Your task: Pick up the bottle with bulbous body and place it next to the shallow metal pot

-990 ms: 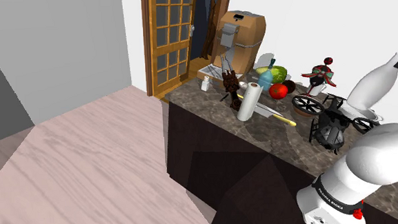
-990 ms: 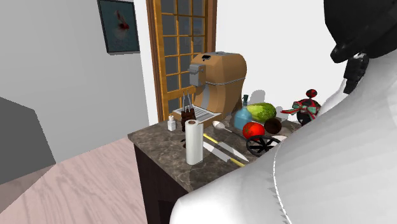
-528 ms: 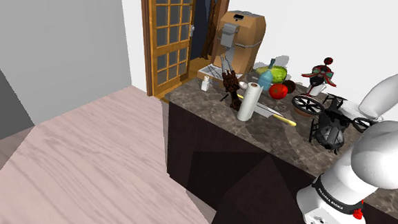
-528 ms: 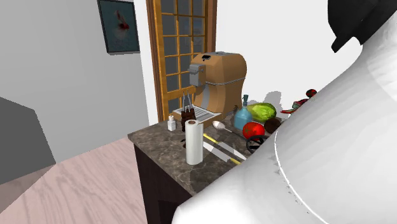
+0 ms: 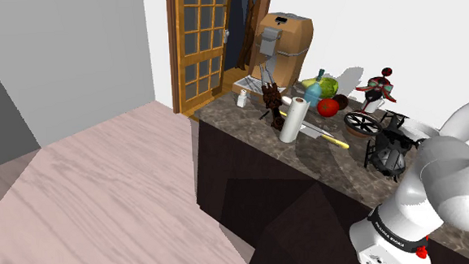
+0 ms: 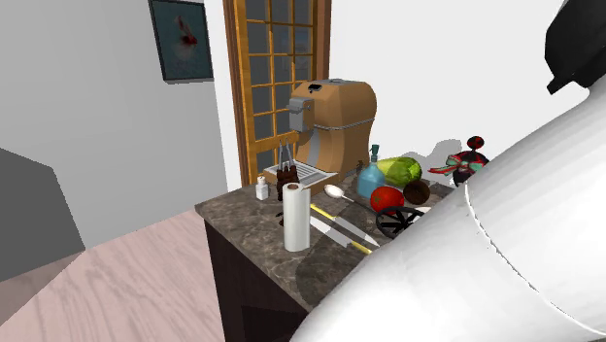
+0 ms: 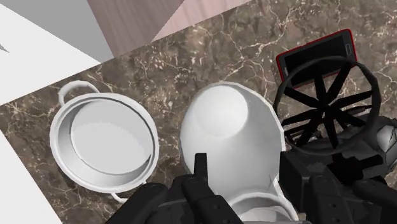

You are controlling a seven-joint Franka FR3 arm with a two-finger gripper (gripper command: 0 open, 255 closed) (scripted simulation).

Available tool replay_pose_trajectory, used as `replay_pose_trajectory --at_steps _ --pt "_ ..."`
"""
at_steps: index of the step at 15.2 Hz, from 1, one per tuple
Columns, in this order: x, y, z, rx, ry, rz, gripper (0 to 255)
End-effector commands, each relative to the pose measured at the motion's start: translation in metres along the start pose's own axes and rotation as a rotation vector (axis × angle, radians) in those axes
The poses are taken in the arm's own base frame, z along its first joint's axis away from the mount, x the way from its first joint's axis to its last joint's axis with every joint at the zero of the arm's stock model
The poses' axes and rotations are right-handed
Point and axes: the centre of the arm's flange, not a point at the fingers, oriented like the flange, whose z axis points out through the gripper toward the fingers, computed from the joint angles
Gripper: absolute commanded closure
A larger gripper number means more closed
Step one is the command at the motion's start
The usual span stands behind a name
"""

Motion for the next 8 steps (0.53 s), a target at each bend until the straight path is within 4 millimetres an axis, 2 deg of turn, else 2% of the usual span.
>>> replay_pose_trajectory --at_steps 1,5,8 --pt "-0.017 0.023 0.010 0.002 -0.004 -0.001 255" --pt "-0.048 0.063 0.024 0.002 -0.004 -0.001 255" --pt "-0.049 0.063 0.040 0.002 -0.004 -0.001 255"
